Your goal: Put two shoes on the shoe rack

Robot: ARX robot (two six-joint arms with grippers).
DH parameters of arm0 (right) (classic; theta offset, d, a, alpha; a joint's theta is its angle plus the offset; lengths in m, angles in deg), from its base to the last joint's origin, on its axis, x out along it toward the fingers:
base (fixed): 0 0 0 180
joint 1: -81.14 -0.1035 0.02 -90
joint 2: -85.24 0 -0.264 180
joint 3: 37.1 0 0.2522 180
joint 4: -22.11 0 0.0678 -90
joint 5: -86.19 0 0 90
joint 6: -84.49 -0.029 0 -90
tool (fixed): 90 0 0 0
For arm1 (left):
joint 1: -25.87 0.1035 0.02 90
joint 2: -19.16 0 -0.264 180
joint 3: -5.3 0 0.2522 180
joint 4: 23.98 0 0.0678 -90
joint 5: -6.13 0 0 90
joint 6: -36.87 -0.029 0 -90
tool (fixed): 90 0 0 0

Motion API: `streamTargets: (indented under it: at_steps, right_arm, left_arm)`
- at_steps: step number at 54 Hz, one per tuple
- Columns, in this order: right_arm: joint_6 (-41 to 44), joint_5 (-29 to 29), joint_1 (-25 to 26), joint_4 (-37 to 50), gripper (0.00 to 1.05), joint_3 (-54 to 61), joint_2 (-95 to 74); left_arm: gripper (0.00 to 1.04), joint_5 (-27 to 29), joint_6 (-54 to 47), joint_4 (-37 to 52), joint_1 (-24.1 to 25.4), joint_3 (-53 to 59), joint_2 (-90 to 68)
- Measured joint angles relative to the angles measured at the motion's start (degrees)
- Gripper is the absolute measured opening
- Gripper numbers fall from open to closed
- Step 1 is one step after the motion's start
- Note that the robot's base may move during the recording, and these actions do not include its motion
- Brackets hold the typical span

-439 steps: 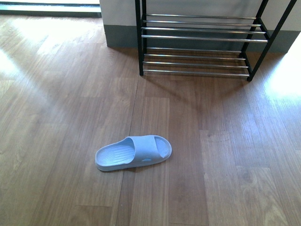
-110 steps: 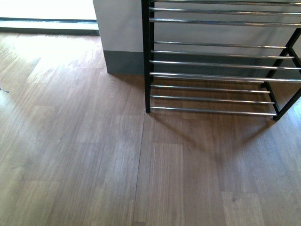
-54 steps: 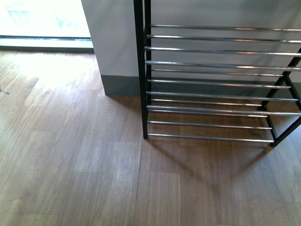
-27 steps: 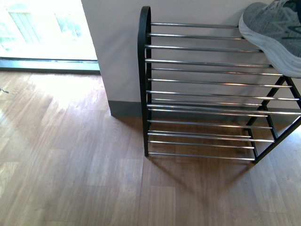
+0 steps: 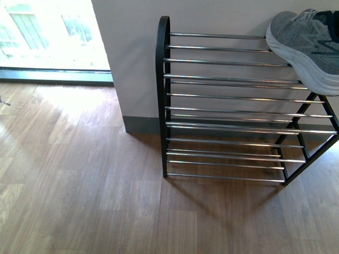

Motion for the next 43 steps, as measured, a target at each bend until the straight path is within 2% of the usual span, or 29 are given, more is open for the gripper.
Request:
streamTargets:
  at_steps: [10, 17, 25, 31, 38, 43]
  right_arm:
    - [1.4, -14.4, -15.5, 2.3, 0.02, -8.6, -9.9]
    - [7.8, -24.7, -24.4, 10.0, 0.02, -14.3, -20.3]
    - [8.0, -30.7, -30.4, 10.7, 0.02, -21.0, -30.4]
    - [6.6, -38.3, -34.8, 11.8, 0.02, -26.8, -38.1]
    - [9.8, -44.2, -38.3, 18.8, 0.02, -32.1, -46.1]
    - [14.8, -45.5, -39.5, 25.6, 0.02, -33.8, -50.8]
  left_arm:
    - [0.02, 0.0, 0.0, 0.0, 0.0, 0.0, 0.0]
    - [0.02, 0.0, 0.0, 0.0, 0.0, 0.0, 0.0]
    - [0.02, 0.0, 0.0, 0.0, 0.0, 0.0, 0.0]
    - [0.02, 0.0, 0.0, 0.0, 0.0, 0.0, 0.0]
    - [0.02, 0.0, 0.0, 0.0, 0.0, 0.0, 0.0]
    - [0.02, 0.0, 0.0, 0.0, 0.0, 0.0, 0.0]
